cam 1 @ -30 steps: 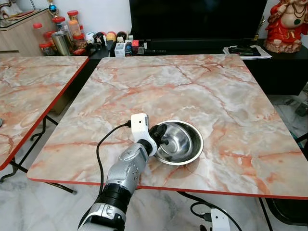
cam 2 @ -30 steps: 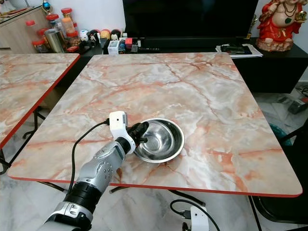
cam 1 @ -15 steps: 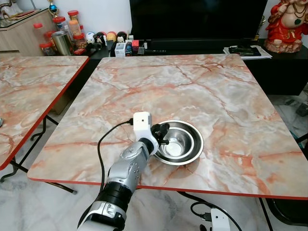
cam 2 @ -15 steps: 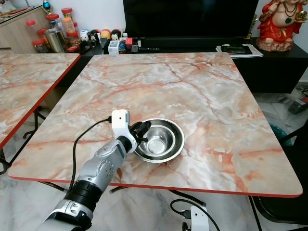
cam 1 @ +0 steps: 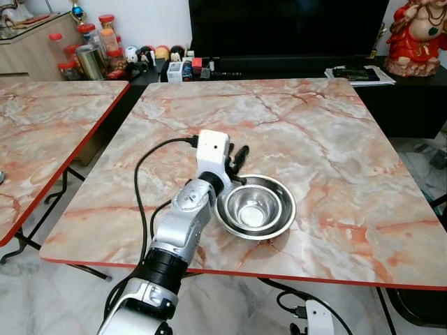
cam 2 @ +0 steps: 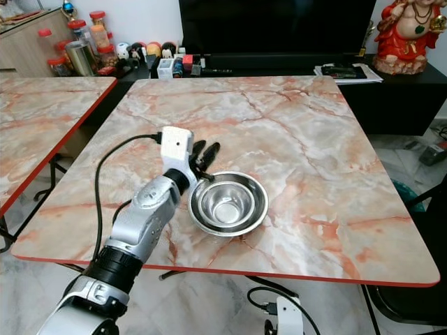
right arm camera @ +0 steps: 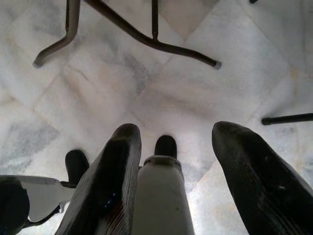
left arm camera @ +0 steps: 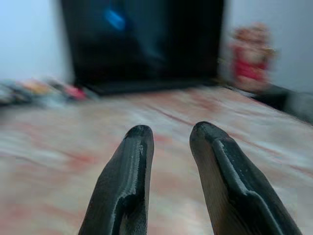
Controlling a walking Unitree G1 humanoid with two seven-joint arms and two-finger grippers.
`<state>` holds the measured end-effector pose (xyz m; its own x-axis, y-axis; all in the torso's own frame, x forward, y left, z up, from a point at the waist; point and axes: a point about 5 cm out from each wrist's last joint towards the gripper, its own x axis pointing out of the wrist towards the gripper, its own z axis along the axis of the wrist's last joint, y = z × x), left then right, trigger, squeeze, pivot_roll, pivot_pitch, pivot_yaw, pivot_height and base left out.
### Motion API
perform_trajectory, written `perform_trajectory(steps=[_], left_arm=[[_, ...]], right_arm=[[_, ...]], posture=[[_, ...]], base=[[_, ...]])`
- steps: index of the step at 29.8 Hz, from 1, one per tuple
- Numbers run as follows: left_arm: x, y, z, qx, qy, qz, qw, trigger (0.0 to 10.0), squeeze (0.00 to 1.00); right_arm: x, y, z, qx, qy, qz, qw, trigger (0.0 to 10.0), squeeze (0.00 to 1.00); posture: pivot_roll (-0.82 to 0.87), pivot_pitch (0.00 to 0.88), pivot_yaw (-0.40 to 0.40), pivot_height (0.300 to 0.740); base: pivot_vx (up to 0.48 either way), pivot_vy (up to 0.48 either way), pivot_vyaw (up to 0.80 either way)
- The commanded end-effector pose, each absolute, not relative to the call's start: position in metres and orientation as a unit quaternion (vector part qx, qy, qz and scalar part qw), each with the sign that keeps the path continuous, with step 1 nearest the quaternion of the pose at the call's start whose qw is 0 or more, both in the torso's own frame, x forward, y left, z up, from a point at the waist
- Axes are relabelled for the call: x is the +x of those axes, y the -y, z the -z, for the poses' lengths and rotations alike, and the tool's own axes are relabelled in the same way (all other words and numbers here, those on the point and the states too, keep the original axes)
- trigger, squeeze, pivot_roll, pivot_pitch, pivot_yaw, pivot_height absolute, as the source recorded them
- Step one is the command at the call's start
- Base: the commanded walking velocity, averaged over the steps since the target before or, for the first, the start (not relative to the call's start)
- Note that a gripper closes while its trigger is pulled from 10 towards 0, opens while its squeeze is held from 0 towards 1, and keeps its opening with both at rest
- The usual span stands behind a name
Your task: Setting the table
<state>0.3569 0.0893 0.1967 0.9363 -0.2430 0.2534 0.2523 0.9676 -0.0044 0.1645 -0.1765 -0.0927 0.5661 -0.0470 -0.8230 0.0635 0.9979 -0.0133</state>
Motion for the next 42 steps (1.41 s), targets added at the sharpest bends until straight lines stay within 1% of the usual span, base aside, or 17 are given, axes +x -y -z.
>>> perform_trajectory(steps=[1,3,5,6,7,9,10,11,12,16,20,22,31,38,42], left_arm=[[0.358,-0.1,-0.197,-0.005,0.138,0.096,0.986,10.0,0.0],[0.357,-0.14,-0.182,0.041,0.136,0.016,0.99,10.0,0.0],[0.356,-0.156,-0.175,0.049,0.121,-0.013,0.991,10.0,0.0],[0.352,-0.174,-0.165,0.078,0.109,-0.042,0.99,10.0,0.0],[0.352,-0.174,-0.165,0.078,0.109,-0.042,0.99,10.0,0.0],[0.349,-0.187,-0.159,0.073,0.103,-0.07,0.99,10.0,0.0],[0.345,-0.198,-0.154,0.082,0.099,-0.091,0.987,10.0,0.0],[0.345,-0.198,-0.154,0.082,0.099,-0.091,0.987,10.0,0.0],[0.34,-0.212,-0.149,0.097,0.093,-0.117,0.984,10.0,0.0],[0.332,-0.23,-0.142,0.111,0.093,-0.153,0.977,10.0,0.0],[0.33,-0.232,-0.14,0.106,0.095,-0.15,0.978,10.0,0.0],[0.334,-0.219,-0.138,0.081,0.097,-0.127,0.984,10.0,0.0],[0.34,-0.178,-0.133,0.03,0.099,-0.073,0.992,10.0,0.0],[0.343,-0.176,-0.136,0.025,0.103,-0.065,0.992,10.0,0.0],[0.345,-0.18,-0.139,0.026,0.103,-0.067,0.992,10.0,0.0]], right_arm=[[0.169,0.175,0.091,0.014,-0.46,0.031,0.887,10.0,0.0],[0.173,0.176,0.089,0.017,-0.452,0.032,0.891,10.0,0.0],[0.175,0.176,0.088,0.015,-0.451,0.029,0.892,10.0,0.0],[0.176,0.176,0.087,0.01,-0.45,0.025,0.893,10.0,0.0],[0.176,0.176,0.087,0.01,-0.45,0.025,0.893,10.0,0.0],[0.177,0.176,0.087,0.01,-0.449,0.025,0.893,10.0,0.0],[0.178,0.177,0.087,0.008,-0.447,0.022,0.894,10.0,0.0],[0.178,0.177,0.087,0.008,-0.447,0.022,0.894,10.0,0.0],[0.179,0.177,0.086,0.005,-0.447,0.02,0.895,10.0,0.0],[0.181,0.179,0.085,0.001,-0.445,0.018,0.895,10.0,0.0],[0.182,0.18,0.084,0.0,-0.444,0.017,0.896,10.0,0.0],[0.184,0.179,0.084,-0.003,-0.442,0.012,0.897,10.0,0.0],[0.184,0.177,0.084,-0.006,-0.444,0.01,0.896,10.0,0.0],[0.179,0.178,0.086,-0.003,-0.45,0.017,0.893,10.0,0.0],[0.177,0.179,0.087,0.01,-0.453,0.027,0.891,10.0,0.0]], posture=[[-0.03,0.0,0.04,0.74],[-0.02,0.0,0.032,0.74],[-0.01,0.0,0.026,0.74],[-0.01,0.0,0.015,0.74],[-0.01,0.0,0.015,0.74],[-0.01,0.0,0.015,0.74],[0.0,0.0,0.009,0.74],[0.0,0.0,0.009,0.74],[0.0,0.0,0.003,0.74],[0.0,0.0,-0.006,0.74],[0.01,0.0,-0.015,0.74],[0.02,0.0,-0.019,0.74],[0.0,0.0,-0.006,0.74],[-0.01,0.0,0.004,0.74],[-0.01,0.0,0.005,0.74]], base=[[0.0,0.0,0.0],[0.0,0.0,0.0],[0.0,0.0,0.0],[0.0,0.0,0.0],[0.0,0.0,0.0],[0.0,0.0,0.0],[0.0,0.0,0.0],[0.0,0.0,0.0],[0.0,0.0,0.0],[0.0,0.0,0.0],[0.0,0.0,0.0],[0.0,0.0,0.0],[0.0,0.041,0.0],[0.0,0.378,0.0],[0.0,0.377,-0.67]])
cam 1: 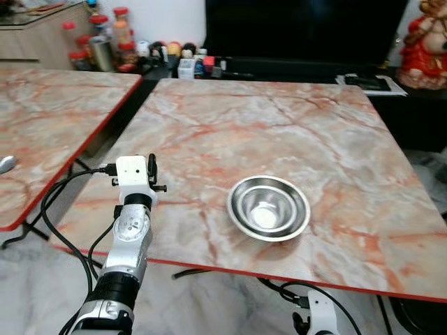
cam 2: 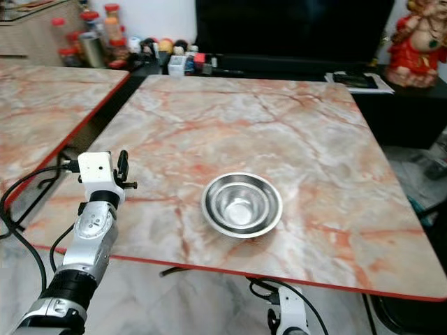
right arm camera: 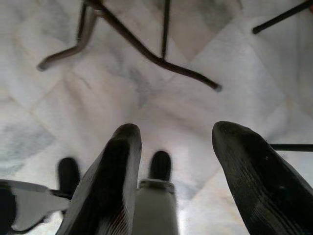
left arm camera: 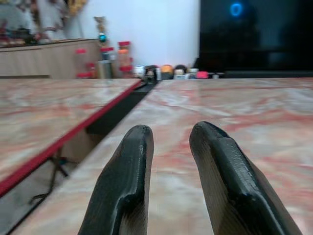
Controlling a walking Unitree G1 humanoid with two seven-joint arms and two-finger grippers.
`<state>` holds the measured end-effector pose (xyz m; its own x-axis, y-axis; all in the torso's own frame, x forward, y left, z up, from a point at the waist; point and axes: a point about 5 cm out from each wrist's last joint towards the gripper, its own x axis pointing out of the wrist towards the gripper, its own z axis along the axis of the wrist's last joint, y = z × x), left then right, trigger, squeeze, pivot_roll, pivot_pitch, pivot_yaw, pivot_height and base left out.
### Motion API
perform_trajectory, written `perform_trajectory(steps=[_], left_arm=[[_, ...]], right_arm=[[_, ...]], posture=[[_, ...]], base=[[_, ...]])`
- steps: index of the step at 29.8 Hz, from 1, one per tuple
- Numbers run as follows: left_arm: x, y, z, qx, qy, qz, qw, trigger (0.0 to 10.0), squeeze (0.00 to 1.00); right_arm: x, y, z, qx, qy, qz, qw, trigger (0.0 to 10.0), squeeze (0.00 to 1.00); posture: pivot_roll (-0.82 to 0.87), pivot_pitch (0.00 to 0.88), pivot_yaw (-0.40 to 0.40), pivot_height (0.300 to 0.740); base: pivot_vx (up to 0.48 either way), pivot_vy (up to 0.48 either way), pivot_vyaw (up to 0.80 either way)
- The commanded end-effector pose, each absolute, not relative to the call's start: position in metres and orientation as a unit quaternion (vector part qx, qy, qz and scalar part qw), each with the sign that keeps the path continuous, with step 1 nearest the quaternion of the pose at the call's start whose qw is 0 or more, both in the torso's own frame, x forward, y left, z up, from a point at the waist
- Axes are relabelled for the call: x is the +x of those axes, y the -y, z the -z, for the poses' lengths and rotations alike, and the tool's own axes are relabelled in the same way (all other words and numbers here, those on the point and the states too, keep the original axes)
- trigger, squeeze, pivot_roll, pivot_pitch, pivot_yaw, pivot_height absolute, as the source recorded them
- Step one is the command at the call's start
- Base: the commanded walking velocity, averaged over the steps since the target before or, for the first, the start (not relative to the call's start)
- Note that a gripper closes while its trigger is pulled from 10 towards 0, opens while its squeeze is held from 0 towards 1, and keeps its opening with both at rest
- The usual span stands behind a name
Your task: Setting the table
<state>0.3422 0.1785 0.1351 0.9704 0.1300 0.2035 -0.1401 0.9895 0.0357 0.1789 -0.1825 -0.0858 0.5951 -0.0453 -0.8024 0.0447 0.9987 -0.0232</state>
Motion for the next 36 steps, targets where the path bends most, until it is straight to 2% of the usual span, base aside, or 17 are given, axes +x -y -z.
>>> perform_trajectory(steps=[1,36], left_arm=[[0.3462,-0.1804,-0.1402,0.019,0.104,-0.069,0.992,10.0,0.0],[0.3486,-0.1756,-0.1499,0.011,0.119,-0.064,0.991,10.0,0.0]], right_arm=[[0.1779,0.1806,0.0865,0.004,-0.451,0.026,0.892,10.0,0.0],[0.1839,0.18,0.0837,0.009,-0.442,0.03,0.896,10.0,0.0]], posture=[[0.0,0.0,-0.001,0.74],[0.01,0.0,-0.01,0.74]], base=[[0.0,0.48,0.0],[0.0,0.48,0.0]])
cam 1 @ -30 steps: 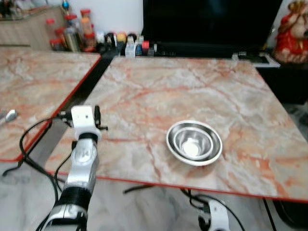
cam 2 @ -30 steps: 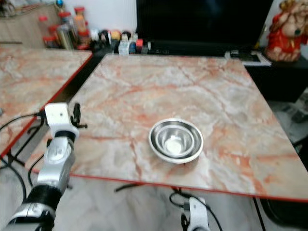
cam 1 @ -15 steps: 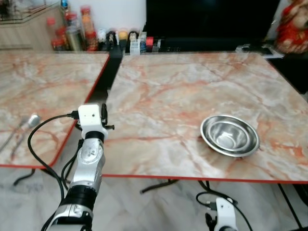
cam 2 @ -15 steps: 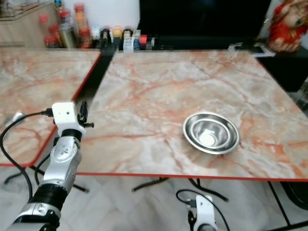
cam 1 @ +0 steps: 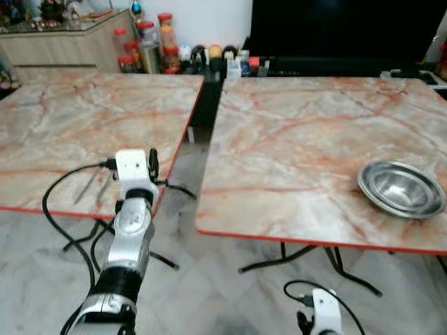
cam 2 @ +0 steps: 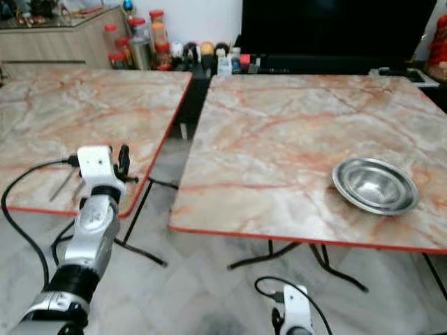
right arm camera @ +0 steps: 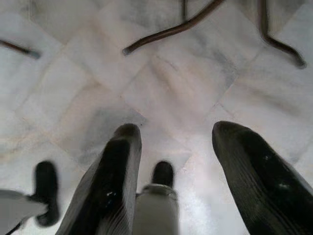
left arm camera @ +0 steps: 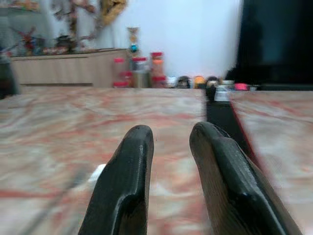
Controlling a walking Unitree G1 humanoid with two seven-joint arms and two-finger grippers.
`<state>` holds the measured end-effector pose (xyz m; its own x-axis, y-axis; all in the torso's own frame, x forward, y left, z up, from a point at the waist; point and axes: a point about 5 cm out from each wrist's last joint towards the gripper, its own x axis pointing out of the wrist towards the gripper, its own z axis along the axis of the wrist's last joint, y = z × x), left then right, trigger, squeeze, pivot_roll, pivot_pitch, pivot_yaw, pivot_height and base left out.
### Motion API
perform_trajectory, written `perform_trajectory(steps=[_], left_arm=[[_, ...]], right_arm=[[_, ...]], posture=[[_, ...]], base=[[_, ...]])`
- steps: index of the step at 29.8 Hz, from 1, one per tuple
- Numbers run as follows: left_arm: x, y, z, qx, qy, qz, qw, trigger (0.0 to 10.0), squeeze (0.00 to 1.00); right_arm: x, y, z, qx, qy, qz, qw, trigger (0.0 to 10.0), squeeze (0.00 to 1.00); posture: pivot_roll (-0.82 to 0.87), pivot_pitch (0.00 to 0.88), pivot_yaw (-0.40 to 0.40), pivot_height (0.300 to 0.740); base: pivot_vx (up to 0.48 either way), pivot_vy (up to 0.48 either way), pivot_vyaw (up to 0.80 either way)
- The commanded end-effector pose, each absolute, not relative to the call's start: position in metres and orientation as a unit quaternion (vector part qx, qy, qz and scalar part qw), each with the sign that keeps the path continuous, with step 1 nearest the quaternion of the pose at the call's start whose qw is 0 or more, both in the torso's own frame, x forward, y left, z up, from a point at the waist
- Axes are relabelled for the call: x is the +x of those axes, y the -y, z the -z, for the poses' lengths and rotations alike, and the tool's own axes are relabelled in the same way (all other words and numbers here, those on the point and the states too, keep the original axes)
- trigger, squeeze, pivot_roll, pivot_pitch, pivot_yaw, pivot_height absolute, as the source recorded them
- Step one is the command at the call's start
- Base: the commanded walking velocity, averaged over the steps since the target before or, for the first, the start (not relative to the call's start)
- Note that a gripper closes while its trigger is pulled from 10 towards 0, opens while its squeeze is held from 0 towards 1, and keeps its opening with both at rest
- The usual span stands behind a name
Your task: Setting the table
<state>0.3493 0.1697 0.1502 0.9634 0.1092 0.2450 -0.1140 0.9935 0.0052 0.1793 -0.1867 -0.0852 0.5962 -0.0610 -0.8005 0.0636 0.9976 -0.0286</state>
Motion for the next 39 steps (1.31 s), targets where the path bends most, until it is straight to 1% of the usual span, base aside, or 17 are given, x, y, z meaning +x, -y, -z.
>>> perform_trajectory(steps=[1,24,30,39], left_arm=[[0.3485,-0.1759,-0.15,0.012,0.119,-0.064,0.991,10.0,0.0],[0.3444,-0.1823,-0.1446,0.019,0.112,-0.068,0.991,10.0,0.0],[0.3451,-0.1787,-0.1448,0.015,0.112,-0.063,0.992,10.0,0.0],[0.3452,-0.1784,-0.1442,0.017,0.111,-0.06,0.992,10.0,0.0]], right_arm=[[0.184,0.1797,0.0837,0.009,-0.442,0.03,0.896,10.0,0.0],[0.1854,0.1779,0.0832,0.003,-0.442,0.02,0.897,10.0,0.0],[0.1863,0.1758,0.083,0.002,-0.441,0.014,0.897,10.0,0.0],[0.1859,0.1753,0.0832,0.002,-0.442,0.014,0.897,10.0,0.0]], posture=[[0.01,0.0,-0.011,0.74],[0.01,0.0,-0.009,0.74],[0.01,0.0,-0.01,0.74],[0.01,0.0,-0.006,0.74]], base=[[0.0,0.48,0.0],[0.0,0.471,0.0],[0.0,0.144,0.0],[0.0,0.414,0.0]])
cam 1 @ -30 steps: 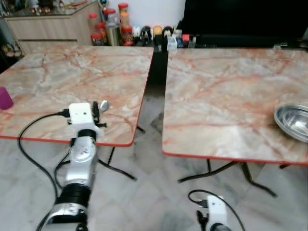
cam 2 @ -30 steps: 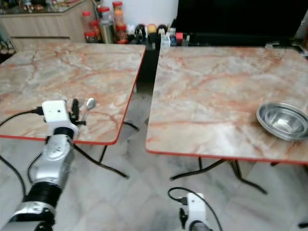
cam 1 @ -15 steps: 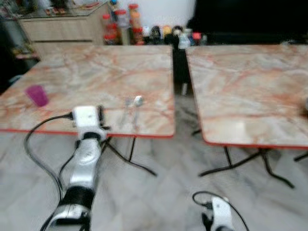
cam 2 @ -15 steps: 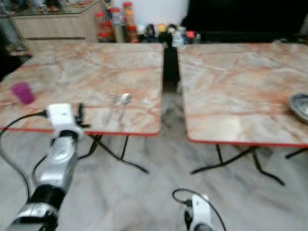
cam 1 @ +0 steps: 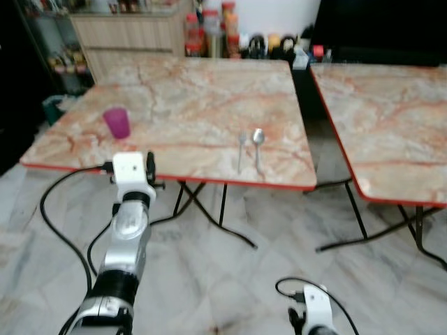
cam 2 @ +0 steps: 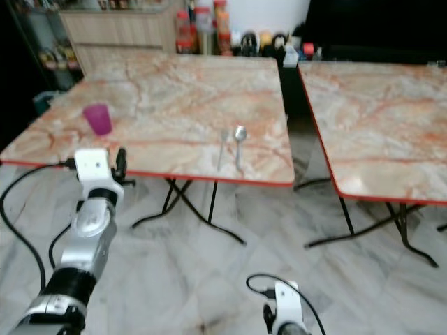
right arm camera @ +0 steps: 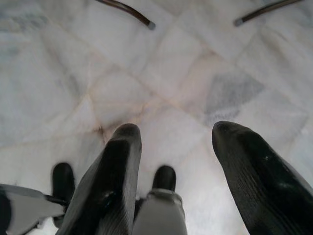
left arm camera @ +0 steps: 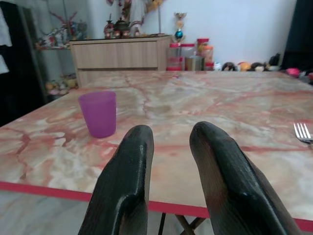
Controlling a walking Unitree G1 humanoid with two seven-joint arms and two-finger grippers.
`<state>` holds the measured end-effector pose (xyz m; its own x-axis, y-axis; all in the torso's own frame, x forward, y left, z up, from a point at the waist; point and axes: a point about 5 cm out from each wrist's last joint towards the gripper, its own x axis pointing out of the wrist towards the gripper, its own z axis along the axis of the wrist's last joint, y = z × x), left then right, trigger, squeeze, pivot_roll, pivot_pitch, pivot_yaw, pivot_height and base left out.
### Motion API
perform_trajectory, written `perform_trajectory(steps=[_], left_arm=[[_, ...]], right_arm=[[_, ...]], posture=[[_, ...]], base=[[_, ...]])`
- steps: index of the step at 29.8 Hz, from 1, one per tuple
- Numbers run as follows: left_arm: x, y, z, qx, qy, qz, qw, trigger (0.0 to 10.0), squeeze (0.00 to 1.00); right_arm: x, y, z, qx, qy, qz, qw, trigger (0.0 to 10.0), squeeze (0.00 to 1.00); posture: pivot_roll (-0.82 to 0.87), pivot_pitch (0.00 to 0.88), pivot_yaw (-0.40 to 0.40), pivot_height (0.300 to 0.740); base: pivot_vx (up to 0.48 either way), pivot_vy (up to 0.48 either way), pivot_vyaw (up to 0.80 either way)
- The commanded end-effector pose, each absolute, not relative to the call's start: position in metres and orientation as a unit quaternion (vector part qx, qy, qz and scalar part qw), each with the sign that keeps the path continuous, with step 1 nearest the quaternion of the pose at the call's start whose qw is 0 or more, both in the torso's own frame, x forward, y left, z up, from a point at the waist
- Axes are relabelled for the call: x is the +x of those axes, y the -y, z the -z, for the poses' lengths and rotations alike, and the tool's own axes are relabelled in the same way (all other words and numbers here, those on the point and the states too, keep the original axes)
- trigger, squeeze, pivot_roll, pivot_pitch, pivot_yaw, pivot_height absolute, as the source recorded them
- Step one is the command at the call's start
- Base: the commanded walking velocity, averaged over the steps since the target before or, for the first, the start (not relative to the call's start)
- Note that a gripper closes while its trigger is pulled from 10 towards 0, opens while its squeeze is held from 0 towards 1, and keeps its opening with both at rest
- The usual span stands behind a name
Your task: Setting the table
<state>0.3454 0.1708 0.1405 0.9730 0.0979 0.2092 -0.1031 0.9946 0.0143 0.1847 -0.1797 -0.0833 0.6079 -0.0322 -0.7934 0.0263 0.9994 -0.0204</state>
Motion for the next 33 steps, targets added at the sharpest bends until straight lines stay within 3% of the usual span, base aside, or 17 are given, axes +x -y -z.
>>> perform_trajectory(steps=[1,8,33], left_arm=[[0.3451,-0.1783,-0.1439,0.017,0.11,-0.059,0.992,10.0,0.0],[0.3461,-0.177,-0.1457,0.019,0.113,-0.056,0.992,10.0,0.0],[0.3465,-0.1746,-0.1493,0.017,0.116,-0.042,0.992,10.0,0.0]], right_arm=[[0.1856,0.1752,0.0833,0.002,-0.442,0.014,0.897,10.0,0.0],[0.1859,0.1749,0.0832,0.003,-0.441,0.013,0.897,10.0,0.0],[0.1877,0.1753,0.0824,0.009,-0.439,0.018,0.898,10.0,0.0]], posture=[[0.01,0.0,-0.003,0.74],[0.01,0.0,-0.007,0.74],[0.02,0.0,-0.011,0.74]], base=[[0.0,0.409,0.0],[0.0,0.372,0.0],[0.0,0.0,0.0]])
